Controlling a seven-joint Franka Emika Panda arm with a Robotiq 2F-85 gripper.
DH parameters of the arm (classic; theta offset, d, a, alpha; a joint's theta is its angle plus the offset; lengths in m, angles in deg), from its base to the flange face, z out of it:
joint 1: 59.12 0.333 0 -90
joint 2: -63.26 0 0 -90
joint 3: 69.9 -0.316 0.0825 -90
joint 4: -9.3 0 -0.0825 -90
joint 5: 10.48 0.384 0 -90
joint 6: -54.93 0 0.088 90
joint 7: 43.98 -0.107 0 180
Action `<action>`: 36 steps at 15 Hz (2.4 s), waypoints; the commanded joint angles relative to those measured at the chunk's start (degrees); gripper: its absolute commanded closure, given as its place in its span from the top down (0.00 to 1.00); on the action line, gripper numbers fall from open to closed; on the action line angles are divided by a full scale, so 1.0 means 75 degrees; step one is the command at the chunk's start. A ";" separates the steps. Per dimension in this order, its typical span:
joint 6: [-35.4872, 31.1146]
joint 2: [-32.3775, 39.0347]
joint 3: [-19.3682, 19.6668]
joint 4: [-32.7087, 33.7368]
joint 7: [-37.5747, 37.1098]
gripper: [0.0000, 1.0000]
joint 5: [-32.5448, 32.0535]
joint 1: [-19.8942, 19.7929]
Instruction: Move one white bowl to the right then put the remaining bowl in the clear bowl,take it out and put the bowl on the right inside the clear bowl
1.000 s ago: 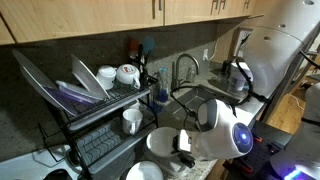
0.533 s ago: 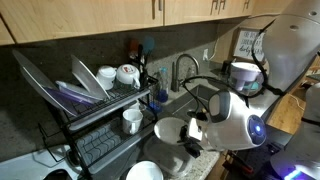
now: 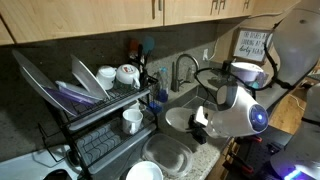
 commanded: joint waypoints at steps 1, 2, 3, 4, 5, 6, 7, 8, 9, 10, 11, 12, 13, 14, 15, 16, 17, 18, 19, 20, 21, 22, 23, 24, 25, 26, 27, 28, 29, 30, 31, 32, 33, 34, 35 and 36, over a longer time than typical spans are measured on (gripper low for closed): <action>-0.0004 -0.0248 0.0167 -0.0182 -0.0125 0.03 -0.0085 -0.0072; 0.0070 -0.0201 0.0196 -0.0171 -0.0188 0.03 -0.0104 -0.0075; 0.0001 -0.0111 0.0240 -0.0124 -0.0289 0.03 -0.0261 -0.0110; -0.0010 -0.0051 0.0260 -0.0104 -0.0328 0.03 -0.0308 -0.0121; 0.0000 0.0070 0.0261 -0.0036 -0.0401 0.03 -0.0400 -0.0131; -0.0019 0.0145 0.0273 -0.0003 -0.0442 0.03 -0.0462 -0.0142; -0.0021 0.0281 0.0286 0.0054 -0.0584 0.03 -0.0586 -0.0154; -0.0038 0.0429 0.0305 0.0115 -0.0721 0.03 -0.0746 -0.0169; -0.0054 0.0609 0.0333 0.0197 -0.0860 0.03 -0.0919 -0.0188; -0.0053 0.0764 0.0357 0.0262 -0.1026 0.03 -0.1093 -0.0199; -0.0037 0.0930 0.0390 0.0343 -0.1204 0.03 -0.1291 -0.0207; -0.0024 0.1053 0.0352 0.0409 -0.1344 0.03 -0.1450 -0.0276; -0.0016 0.1218 0.0345 0.0477 -0.1561 0.03 -0.1679 -0.0312; 0.0009 0.1405 0.0325 0.0568 -0.1717 0.03 -0.1865 -0.0367; -0.0014 0.1560 0.0303 0.0649 -0.1896 0.03 -0.2072 -0.0428; -0.0010 0.1744 0.0282 0.0737 -0.2062 0.03 -0.2268 -0.0498; -0.0027 0.1925 0.0257 0.0837 -0.2219 0.03 -0.2451 -0.0565; -0.0003 0.2108 0.0221 0.0921 -0.2347 0.03 -0.2617 -0.0627; 0.0020 0.2299 0.0186 0.1017 -0.2461 0.03 -0.2764 -0.0690; 0.0027 0.2483 0.0146 0.1101 -0.2538 0.03 -0.2895 -0.0763; 0.0030 0.2659 0.0105 0.1188 -0.2655 0.03 -0.3043 -0.0844; -0.0006 0.2827 0.0053 0.1277 -0.2787 0.03 -0.3210 -0.0936; 0.0001 0.3006 0.0005 0.1366 -0.2859 0.03 -0.3335 -0.1019; 0.0083 0.3213 -0.0074 0.1399 -0.3079 0.03 -0.3551 -0.1093; 0.0205 0.3313 -0.0135 0.1460 -0.3168 0.03 -0.3724 -0.1162; 0.0256 0.3374 -0.0183 0.1504 -0.3274 0.03 -0.3883 -0.1234; 0.0298 0.3402 -0.0229 0.1507 -0.3350 0.03 -0.4004 -0.1285; 0.0371 0.3456 -0.0273 0.1521 -0.3449 0.03 -0.4123 -0.1329; 0.0411 0.3472 -0.0312 0.1507 -0.3478 0.03 -0.4216 -0.1371; 0.0465 0.3496 -0.0342 0.1500 -0.3553 0.03 -0.4309 -0.1404; 0.0509 0.3511 -0.0367 0.1484 -0.3570 0.04 -0.4373 -0.1424; 0.0551 0.3529 -0.0386 0.1472 -0.3569 0.04 -0.4411 -0.1440; 0.0573 0.3538 -0.0409 0.1465 -0.3558 0.05 -0.4435 -0.1461; 0.0598 0.3538 -0.0421 0.1457 -0.3532 0.19 -0.4423 -0.1467; 0.0612 0.3546 -0.0426 0.1455 -0.3511 0.29 -0.4410 -0.1471; 0.0563 0.3580 -0.0434 0.1472 -0.3456 0.38 -0.4359 -0.1489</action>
